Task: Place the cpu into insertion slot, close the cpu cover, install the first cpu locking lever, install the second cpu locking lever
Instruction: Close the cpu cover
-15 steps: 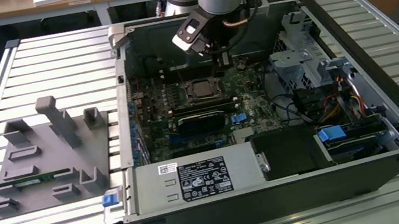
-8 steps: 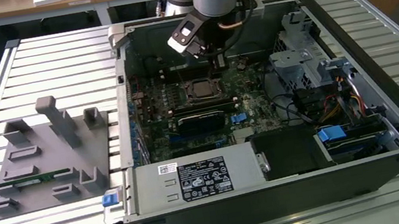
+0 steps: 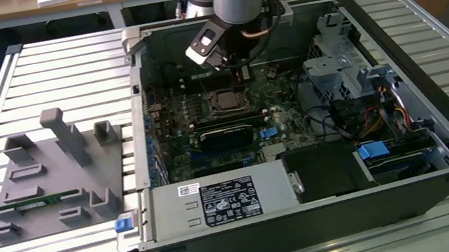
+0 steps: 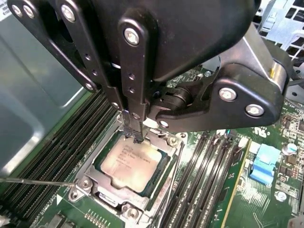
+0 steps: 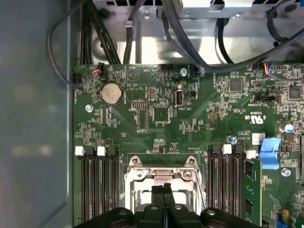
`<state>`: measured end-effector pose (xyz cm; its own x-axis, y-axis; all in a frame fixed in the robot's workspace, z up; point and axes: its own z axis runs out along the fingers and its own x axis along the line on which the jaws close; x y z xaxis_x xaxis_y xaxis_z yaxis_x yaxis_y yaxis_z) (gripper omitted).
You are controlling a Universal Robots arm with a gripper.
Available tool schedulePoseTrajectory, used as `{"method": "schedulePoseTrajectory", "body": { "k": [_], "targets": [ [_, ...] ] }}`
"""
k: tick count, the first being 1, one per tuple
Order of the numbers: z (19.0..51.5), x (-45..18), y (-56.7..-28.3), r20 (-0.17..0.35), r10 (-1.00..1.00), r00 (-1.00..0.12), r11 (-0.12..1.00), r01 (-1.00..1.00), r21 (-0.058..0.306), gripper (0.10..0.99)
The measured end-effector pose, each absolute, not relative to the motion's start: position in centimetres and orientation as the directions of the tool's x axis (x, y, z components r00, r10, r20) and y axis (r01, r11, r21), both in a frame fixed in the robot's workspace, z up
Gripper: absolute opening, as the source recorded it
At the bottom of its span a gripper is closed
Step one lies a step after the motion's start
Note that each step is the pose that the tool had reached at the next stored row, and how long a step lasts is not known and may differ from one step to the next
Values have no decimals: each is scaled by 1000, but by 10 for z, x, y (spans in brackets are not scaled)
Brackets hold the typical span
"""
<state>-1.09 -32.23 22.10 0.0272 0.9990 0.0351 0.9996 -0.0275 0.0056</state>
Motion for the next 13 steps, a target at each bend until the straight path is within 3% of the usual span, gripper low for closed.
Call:
{"method": "schedulePoseTrajectory", "body": {
  "k": [13],
  "targets": [
    [212,-25,-322,35,999,27,-27,1000,6,106]
  ]
}}
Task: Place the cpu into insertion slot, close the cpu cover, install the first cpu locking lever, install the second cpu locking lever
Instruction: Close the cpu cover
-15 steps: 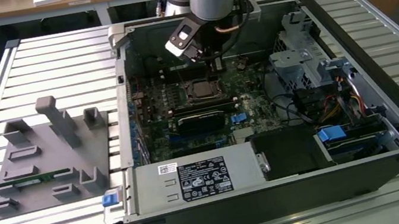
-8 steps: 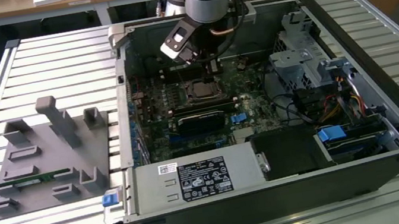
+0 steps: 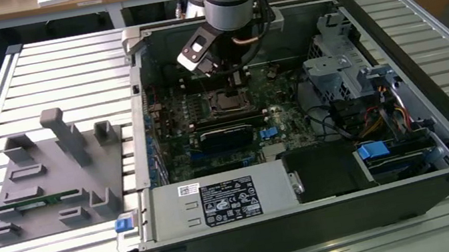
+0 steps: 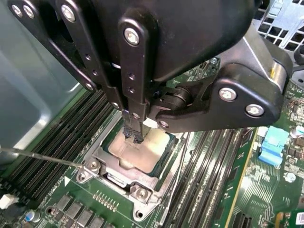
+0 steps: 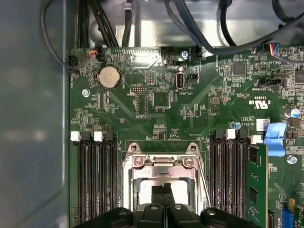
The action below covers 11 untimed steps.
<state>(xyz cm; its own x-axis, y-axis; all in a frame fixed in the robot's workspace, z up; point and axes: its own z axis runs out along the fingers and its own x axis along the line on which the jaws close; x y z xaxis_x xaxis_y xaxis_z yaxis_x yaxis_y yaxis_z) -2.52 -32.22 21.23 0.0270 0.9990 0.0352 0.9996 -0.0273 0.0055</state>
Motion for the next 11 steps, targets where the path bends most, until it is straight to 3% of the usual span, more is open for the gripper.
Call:
{"method": "schedulePoseTrajectory", "body": {
  "k": [11],
  "targets": [
    [209,-38,-322,35,999,25,-26,1000,5,106]
  ]
}}
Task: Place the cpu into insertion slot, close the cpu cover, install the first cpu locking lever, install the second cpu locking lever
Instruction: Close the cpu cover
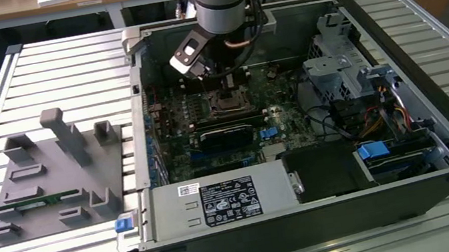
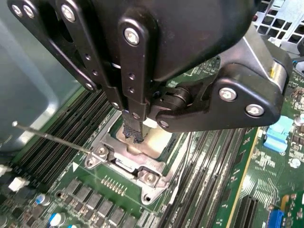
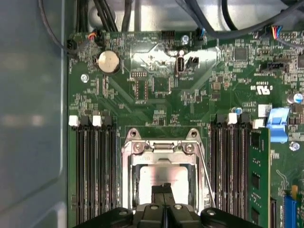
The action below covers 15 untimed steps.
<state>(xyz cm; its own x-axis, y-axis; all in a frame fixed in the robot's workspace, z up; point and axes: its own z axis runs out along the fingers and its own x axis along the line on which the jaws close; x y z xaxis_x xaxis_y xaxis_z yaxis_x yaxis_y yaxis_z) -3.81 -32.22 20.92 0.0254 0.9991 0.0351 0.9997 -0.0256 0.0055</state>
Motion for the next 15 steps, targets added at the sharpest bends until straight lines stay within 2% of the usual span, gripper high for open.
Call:
{"method": "schedulePoseTrajectory", "body": {
  "k": [15],
  "targets": [
    [206,-48,-322,35,999,25,-26,1000,6,106]
  ]
}}
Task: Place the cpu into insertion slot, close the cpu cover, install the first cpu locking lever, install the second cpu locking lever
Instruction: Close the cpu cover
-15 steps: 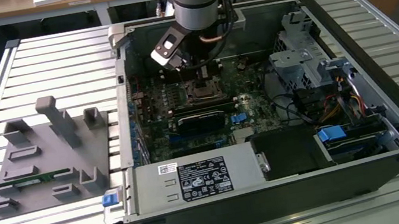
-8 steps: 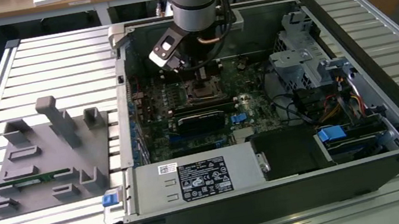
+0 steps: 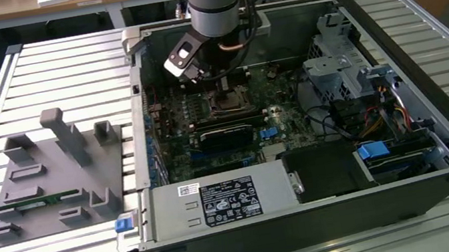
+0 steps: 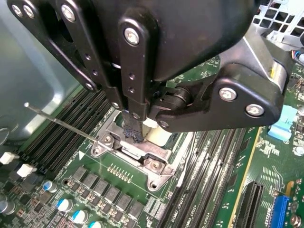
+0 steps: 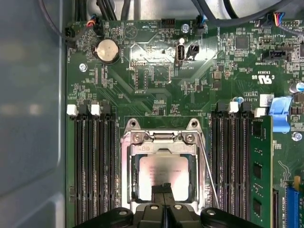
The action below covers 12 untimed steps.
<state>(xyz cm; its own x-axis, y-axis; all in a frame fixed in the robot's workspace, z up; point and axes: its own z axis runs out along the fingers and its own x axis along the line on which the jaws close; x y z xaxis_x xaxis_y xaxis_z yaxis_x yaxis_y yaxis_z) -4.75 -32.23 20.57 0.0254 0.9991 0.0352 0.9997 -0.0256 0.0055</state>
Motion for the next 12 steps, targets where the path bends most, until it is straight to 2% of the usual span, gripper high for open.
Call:
{"method": "schedulePoseTrajectory", "body": {
  "k": [12],
  "targets": [
    [199,-50,-322,35,999,25,-26,1000,5,106]
  ]
}}
